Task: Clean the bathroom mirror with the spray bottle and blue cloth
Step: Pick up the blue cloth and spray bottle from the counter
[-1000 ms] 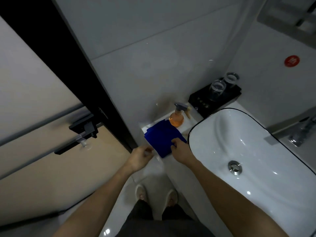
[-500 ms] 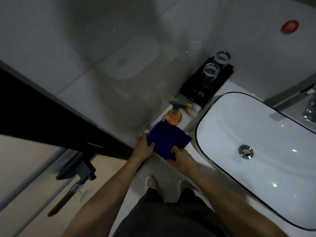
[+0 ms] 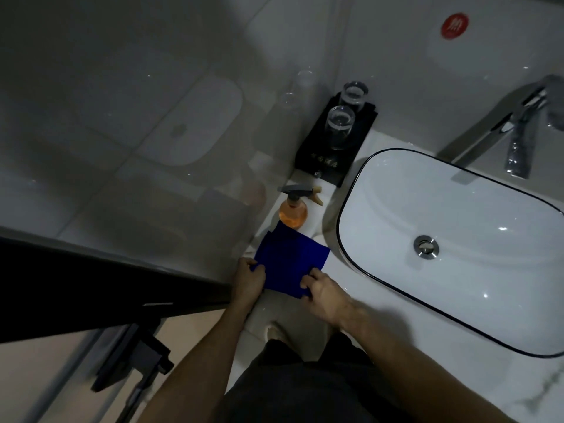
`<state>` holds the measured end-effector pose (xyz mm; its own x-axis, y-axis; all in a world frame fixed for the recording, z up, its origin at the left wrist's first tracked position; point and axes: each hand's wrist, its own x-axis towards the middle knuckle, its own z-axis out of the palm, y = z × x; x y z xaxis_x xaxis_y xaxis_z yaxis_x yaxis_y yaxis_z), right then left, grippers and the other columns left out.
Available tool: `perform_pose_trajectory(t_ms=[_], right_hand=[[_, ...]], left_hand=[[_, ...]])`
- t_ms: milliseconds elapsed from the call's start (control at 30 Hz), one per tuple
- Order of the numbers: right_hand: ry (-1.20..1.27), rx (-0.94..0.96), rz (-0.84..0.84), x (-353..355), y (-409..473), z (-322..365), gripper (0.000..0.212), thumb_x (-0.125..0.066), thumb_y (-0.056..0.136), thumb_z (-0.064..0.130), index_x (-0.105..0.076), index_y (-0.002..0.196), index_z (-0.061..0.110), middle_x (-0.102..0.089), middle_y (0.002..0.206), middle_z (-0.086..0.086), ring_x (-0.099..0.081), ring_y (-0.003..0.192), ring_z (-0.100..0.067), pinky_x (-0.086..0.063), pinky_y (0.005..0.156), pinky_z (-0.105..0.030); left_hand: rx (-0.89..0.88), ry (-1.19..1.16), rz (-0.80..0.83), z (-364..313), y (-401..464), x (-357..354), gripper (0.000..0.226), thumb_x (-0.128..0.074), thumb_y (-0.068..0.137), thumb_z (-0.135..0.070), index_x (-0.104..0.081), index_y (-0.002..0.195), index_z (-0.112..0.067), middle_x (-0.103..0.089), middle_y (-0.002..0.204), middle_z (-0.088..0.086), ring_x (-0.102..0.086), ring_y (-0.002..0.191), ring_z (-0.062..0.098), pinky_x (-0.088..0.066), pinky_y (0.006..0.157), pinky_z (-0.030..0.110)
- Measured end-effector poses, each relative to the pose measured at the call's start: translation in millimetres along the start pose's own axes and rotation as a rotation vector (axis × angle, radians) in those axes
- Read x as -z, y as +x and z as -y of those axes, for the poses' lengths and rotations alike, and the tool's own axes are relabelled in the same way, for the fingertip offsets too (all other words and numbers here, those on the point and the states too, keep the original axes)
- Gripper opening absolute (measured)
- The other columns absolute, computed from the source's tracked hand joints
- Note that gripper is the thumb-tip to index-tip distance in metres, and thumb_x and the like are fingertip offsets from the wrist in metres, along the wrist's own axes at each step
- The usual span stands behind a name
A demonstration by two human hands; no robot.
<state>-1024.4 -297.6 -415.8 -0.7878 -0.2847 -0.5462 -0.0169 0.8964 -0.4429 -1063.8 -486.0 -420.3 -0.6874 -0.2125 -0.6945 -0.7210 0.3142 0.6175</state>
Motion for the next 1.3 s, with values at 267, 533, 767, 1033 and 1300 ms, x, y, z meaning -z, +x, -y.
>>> perform_pose_trajectory(t_ms=[267,533,767,1033,1300], right_hand=[[0.334,-0.033,0.051,36.1,-19.8,-8.9,0.023,-0.058,0.080,0.031,-0.060,0.103,0.025,-0.071,0.087,0.002,-0.071,0.076,-0.018,-0.059,0.081,-0.041],[-0.127,-0.068,-0.207,38.0,-22.0,1.7,0.057,-0.056,0.089,-0.002,-0.032,0.140,0.008,-0.053,0.124,-0.014,-0.061,0.105,-0.031,-0.048,0.083,-0.034],[-0.280,-0.106,-0.211,28.1,-7.0,9.4,0.074,-0.065,0.084,0.002,-0.028,0.147,0.005,-0.033,0.150,-0.016,-0.059,0.116,-0.030,-0.052,0.088,-0.032],[-0.383,0.167,-0.153,22.0,30.1,9.3,0.093,-0.057,0.078,0.071,-0.023,0.154,0.029,-0.020,0.161,-0.020,-0.028,0.141,-0.048,-0.027,0.108,-0.068],[-0.502,0.161,-0.046,-4.1,63.6,23.7,0.101,-0.043,0.083,0.078,0.020,0.152,0.038,0.018,0.163,-0.014,0.008,0.148,-0.046,-0.006,0.109,-0.074]], left_hand=[[0.002,-0.222,-0.137,-22.6,-15.4,-4.9,0.025,-0.045,0.094,-0.012,-0.054,0.117,-0.006,-0.061,0.114,0.013,-0.058,0.090,0.022,-0.045,0.061,0.027],[-0.134,-0.054,0.158,-61.7,6.1,-12.0,0.036,-0.053,0.099,-0.013,-0.047,0.133,-0.023,-0.060,0.120,0.002,-0.064,0.104,0.020,-0.055,0.090,0.035],[-0.188,-0.073,-0.009,-53.5,2.5,-11.8,0.027,-0.049,0.101,-0.016,-0.055,0.128,-0.018,-0.063,0.114,0.004,-0.064,0.092,0.015,-0.056,0.086,0.034],[-0.254,-0.319,-0.188,-49.8,-12.9,1.1,0.014,-0.046,0.103,-0.012,-0.059,0.109,-0.015,-0.066,0.097,0.001,-0.066,0.081,0.018,-0.052,0.064,0.022],[-0.296,-0.319,-0.183,-51.8,-25.9,13.8,0.017,-0.045,0.103,-0.011,-0.061,0.106,-0.014,-0.066,0.100,0.003,-0.064,0.080,0.015,-0.053,0.066,0.019]])
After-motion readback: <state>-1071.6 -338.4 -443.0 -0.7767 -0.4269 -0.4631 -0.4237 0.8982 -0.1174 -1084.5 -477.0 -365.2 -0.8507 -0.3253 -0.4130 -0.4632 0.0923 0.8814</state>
